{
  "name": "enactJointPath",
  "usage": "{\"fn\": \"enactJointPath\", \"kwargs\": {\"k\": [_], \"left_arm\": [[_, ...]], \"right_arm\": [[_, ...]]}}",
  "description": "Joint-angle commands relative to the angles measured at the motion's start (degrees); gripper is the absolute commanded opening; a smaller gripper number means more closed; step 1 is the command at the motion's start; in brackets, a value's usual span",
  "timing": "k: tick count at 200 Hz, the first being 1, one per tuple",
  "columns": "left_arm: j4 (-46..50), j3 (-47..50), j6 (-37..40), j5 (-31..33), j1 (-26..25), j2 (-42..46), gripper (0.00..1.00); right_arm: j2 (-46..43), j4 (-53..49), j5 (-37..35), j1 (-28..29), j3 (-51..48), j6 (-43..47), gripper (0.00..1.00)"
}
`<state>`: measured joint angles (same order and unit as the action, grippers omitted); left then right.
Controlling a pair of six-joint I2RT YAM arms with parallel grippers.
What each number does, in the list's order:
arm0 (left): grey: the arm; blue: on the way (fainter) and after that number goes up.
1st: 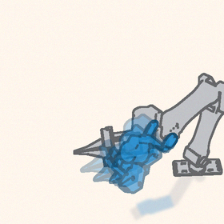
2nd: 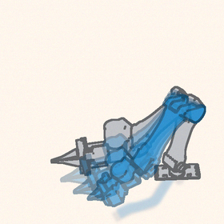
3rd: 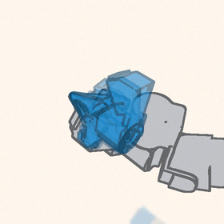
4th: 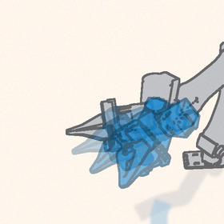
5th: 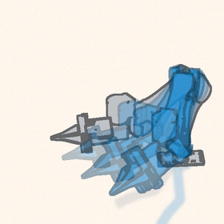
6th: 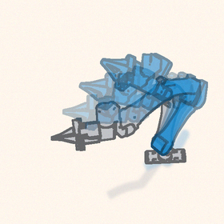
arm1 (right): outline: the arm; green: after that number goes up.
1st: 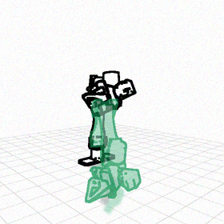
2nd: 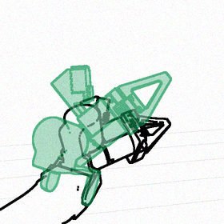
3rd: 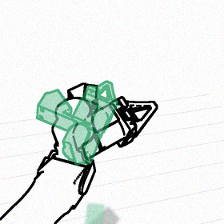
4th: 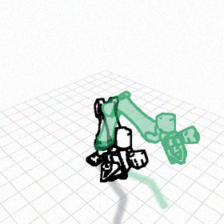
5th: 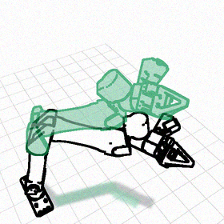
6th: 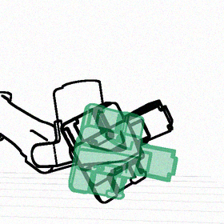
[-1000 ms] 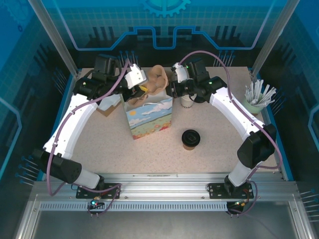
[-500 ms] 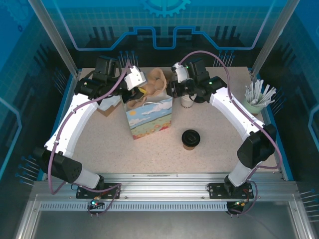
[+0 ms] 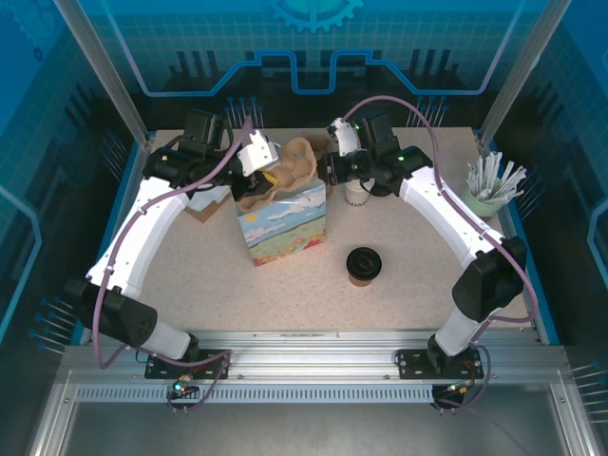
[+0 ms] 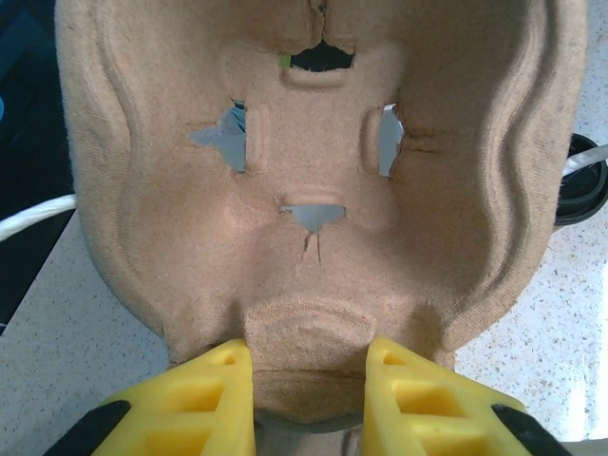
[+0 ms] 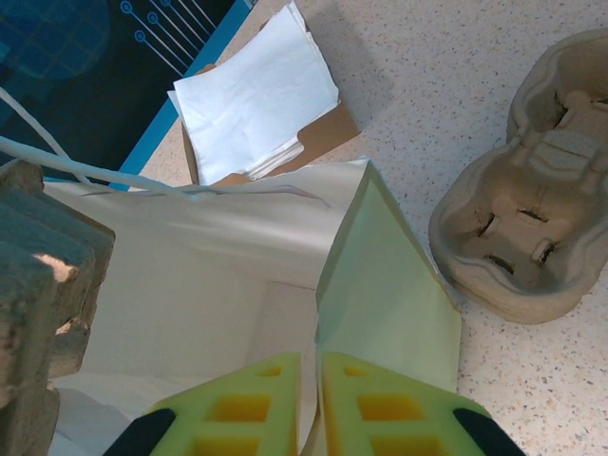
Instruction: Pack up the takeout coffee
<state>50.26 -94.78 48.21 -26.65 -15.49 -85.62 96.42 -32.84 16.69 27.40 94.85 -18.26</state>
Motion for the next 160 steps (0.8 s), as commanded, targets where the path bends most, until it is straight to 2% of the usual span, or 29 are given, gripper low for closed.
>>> {"fn": "enactJointPath", "kwargs": {"k": [1, 160], "left_arm": [[3.77, -1.9, 1.4, 0.97, 0.54, -1.16, 0.25], [4.75, -2.6, -0.38, 4.09, 0.46, -0.74, 0.25]], "right_arm": [[-1.65, 1.11, -0.69, 0.46, -0.73, -0.9, 0.14], [-2.55, 0.41, -2.9, 0.3, -2.13, -0.64, 0.13]]}}
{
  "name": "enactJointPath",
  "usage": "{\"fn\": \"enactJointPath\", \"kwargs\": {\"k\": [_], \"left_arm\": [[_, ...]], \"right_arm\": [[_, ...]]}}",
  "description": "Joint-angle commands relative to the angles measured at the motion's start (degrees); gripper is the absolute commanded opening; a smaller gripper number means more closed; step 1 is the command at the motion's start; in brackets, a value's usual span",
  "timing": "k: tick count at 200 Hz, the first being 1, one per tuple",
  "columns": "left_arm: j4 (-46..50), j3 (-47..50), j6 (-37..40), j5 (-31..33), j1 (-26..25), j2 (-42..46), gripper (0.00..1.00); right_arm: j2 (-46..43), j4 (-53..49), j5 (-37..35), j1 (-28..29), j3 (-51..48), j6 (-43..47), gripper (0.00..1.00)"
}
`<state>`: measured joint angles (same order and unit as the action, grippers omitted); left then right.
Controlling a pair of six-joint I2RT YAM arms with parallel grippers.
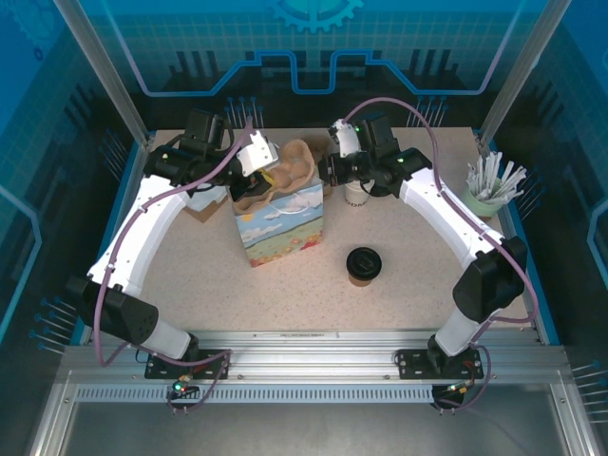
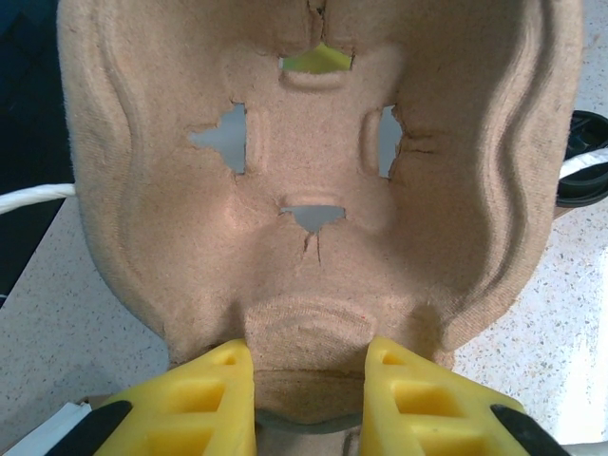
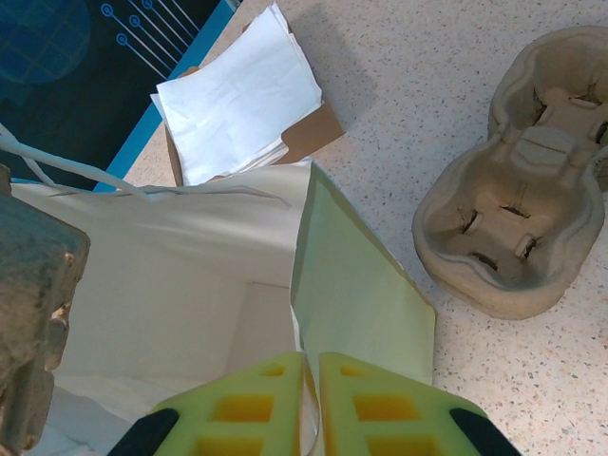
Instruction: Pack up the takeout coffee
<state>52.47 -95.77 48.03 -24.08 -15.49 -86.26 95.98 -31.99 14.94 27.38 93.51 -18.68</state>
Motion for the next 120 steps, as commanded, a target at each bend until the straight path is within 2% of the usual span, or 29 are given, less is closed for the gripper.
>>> {"fn": "enactJointPath", "kwargs": {"k": [1, 60, 120], "left_arm": [[2.51, -1.62, -0.21, 1.54, 0.46, -0.08, 0.25], [2.31, -2.1, -2.07, 4.19, 0.47, -0.66, 0.24], [1.5, -2.65, -2.97, 3.86, 0.46, -0.89, 0.24]], "right_arm": [[-2.11, -0.44, -1.15, 0.32, -0.8, -0.22, 0.13], [-2.38, 0.48, -0.44, 0.53, -1.91, -0.46, 0.13], [-3.11, 0.54, 0.35, 0.57, -2.64, -0.3, 0.14]]}}
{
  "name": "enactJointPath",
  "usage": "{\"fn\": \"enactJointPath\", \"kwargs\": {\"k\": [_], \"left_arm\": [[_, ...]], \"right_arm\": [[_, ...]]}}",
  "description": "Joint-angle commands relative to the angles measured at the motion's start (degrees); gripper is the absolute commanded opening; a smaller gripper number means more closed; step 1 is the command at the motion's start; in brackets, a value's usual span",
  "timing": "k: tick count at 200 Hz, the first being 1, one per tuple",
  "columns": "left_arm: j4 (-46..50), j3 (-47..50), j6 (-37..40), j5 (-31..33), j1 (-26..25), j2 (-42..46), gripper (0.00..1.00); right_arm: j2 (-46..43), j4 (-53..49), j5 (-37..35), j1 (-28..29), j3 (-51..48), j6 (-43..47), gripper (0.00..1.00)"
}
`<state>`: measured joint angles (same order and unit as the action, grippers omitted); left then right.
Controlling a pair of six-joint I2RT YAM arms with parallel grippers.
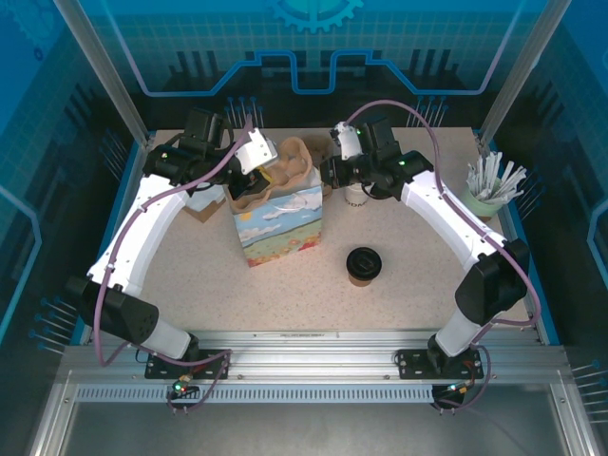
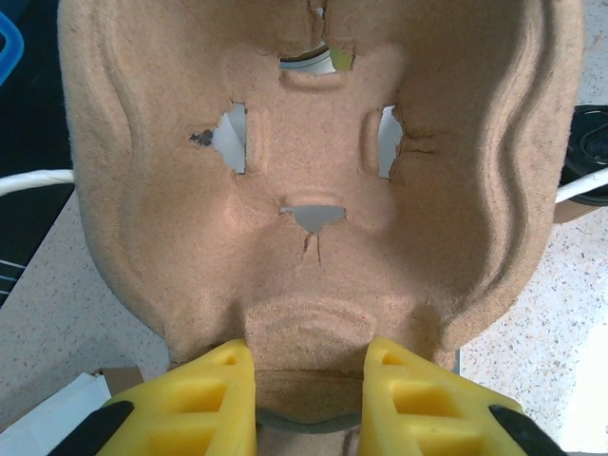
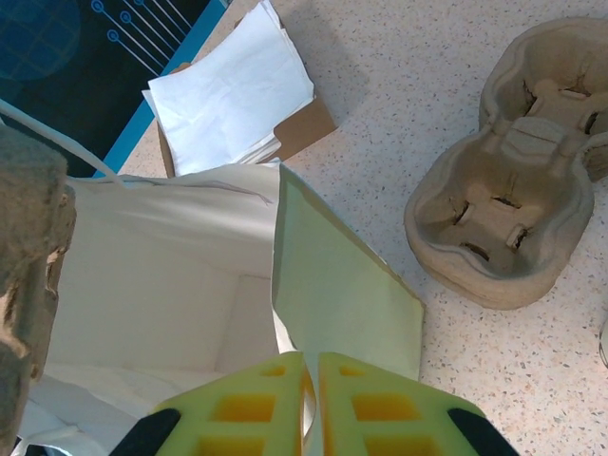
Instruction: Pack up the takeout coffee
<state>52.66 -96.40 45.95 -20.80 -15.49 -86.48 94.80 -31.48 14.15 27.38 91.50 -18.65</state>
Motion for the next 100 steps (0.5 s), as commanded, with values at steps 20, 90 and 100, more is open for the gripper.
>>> {"fn": "enactJointPath", "kwargs": {"k": [20, 90, 100], "left_arm": [[1.19, -1.95, -0.78, 0.58, 0.46, -0.67, 0.24], [0.61, -1.24, -0.87, 0.13, 0.45, -0.31, 0.24], [0.5, -1.24, -0.89, 0.11, 0.46, -0.39, 0.24]], "right_arm": [[-2.39, 0.28, 1.81, 0.49, -0.21, -0.5, 0.17], [-1.65, 1.02, 5.15, 0.49, 0.33, -1.43, 0.36], [-1.6, 1.4, 5.8, 0.4, -0.06, -1.72, 0.39]]}}
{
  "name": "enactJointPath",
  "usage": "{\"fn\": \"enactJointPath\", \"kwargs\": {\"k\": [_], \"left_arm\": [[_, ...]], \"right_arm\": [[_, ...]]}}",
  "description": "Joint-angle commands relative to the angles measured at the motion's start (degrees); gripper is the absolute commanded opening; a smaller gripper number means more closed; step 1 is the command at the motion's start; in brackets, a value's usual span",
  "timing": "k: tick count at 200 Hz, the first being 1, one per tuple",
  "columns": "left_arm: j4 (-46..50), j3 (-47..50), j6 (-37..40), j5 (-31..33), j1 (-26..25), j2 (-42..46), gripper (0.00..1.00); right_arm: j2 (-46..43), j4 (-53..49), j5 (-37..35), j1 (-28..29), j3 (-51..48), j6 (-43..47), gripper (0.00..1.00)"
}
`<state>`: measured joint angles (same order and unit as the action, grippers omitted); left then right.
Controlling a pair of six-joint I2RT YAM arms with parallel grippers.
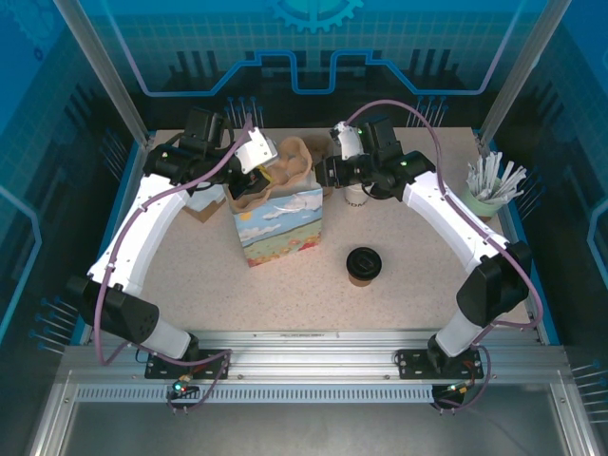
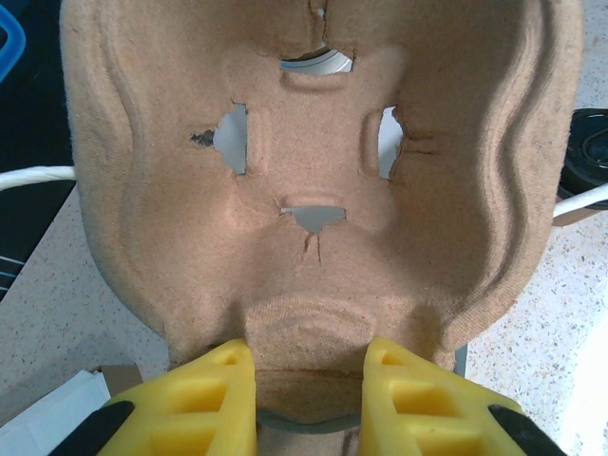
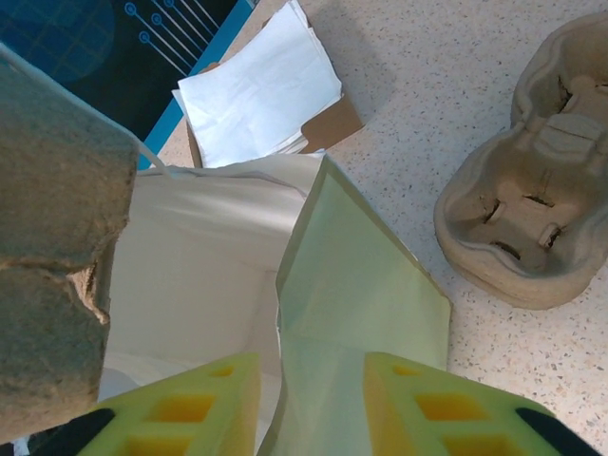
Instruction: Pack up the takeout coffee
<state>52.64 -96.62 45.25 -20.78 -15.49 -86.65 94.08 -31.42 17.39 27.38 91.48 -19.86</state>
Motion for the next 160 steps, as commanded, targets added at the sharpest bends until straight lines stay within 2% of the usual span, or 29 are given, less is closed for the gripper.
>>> {"fn": "enactJointPath", "kwargs": {"k": [1, 49, 104, 160], "left_arm": [[0.48, -1.03, -0.18, 0.1, 0.46, -0.24, 0.24], [0.4, -0.81, -0.21, 0.12, 0.46, -0.1, 0.24], [0.27, -0.72, -0.34, 0.19, 0.46, -0.18, 0.24], [0.17, -0.66, -0.34, 0.38, 0.46, 0.08, 0.23]], "right_arm": [[-0.86, 1.35, 2.65, 0.4, -0.06, -0.53, 0.39], [-0.67, 3.74, 5.64, -0.58, -1.64, -2.38, 0.45], [1.38, 5.05, 8.34, -0.89, -2.02, -3.24, 0.47], [2.2, 5.62, 8.36, -1.82, -3.24, -3.7, 0.44]]}}
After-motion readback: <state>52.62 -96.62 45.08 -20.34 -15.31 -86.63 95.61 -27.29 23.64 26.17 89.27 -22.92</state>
